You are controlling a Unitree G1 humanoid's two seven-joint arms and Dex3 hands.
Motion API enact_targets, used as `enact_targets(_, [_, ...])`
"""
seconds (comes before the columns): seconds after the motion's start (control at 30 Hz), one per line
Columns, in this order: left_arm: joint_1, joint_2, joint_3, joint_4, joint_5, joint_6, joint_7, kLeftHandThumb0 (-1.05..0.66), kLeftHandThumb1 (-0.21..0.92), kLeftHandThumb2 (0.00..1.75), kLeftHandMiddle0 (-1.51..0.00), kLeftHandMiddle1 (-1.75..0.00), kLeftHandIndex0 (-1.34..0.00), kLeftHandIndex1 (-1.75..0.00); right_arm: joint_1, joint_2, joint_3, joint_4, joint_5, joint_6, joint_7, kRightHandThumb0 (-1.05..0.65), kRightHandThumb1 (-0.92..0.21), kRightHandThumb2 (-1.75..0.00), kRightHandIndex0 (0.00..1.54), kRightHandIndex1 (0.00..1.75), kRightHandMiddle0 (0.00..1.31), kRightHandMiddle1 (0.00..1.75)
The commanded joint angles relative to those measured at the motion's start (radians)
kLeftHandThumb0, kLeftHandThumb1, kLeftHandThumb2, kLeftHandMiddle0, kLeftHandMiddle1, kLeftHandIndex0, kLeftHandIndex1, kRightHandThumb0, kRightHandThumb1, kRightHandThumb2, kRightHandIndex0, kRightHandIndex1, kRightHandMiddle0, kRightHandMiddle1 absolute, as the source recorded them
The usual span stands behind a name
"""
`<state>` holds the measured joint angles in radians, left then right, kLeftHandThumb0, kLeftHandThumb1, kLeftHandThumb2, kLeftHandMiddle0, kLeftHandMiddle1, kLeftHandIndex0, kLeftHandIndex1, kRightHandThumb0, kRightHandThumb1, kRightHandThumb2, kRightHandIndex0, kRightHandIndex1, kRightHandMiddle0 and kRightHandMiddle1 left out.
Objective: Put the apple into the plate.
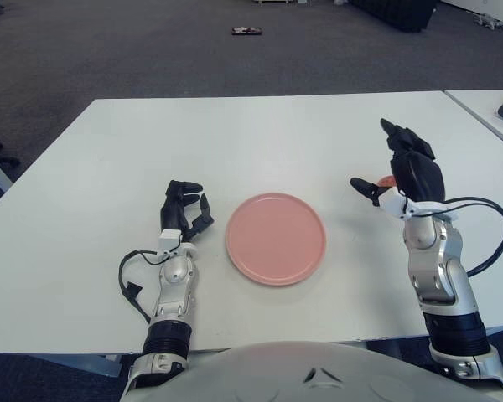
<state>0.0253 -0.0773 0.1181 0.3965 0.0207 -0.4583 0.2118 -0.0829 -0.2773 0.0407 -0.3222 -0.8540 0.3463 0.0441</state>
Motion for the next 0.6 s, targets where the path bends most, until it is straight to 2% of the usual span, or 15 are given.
enact_targets(0.0, [0.030,-0.005,0.003,0.051,-0.006,0.026,-0.002,-0.42,0.49,1.11,-0.67,-1.73,-0.47,-1.75,-0.065,0.001,0.008,0.030,-0.034,0.077,0.030,-0.89,-0.40,-0.83,0.00,0.00,0.00,0.00])
enact_targets(0.2, [0.029,-0.002,0.003,0.052,-0.007,0.031,-0.004,-0.43,0.48,1.12,-0.69,-1.72,-0.48,-1.75,-0.103,0.000,0.016,0.043,-0.026,0.148,0.066,-0.91,-0.39,-0.81,0.00,0.00,0.00,0.00])
enact_targets(0.37, [0.031,-0.002,0.003,0.049,-0.005,0.035,0.000,-0.43,0.48,1.13,-0.71,-1.72,-0.48,-1.75,-0.169,-0.037,-0.012,0.213,0.046,0.106,0.034,-0.90,-0.37,-0.80,0.00,0.00,0.00,0.00])
enact_targets(0.57, [0.036,-0.003,0.002,0.040,0.001,0.039,0.007,-0.43,0.48,1.13,-0.73,-1.72,-0.48,-1.75,-0.196,-0.060,0.008,0.260,0.064,0.111,0.046,-0.86,-0.31,-0.84,0.00,0.00,0.00,0.00])
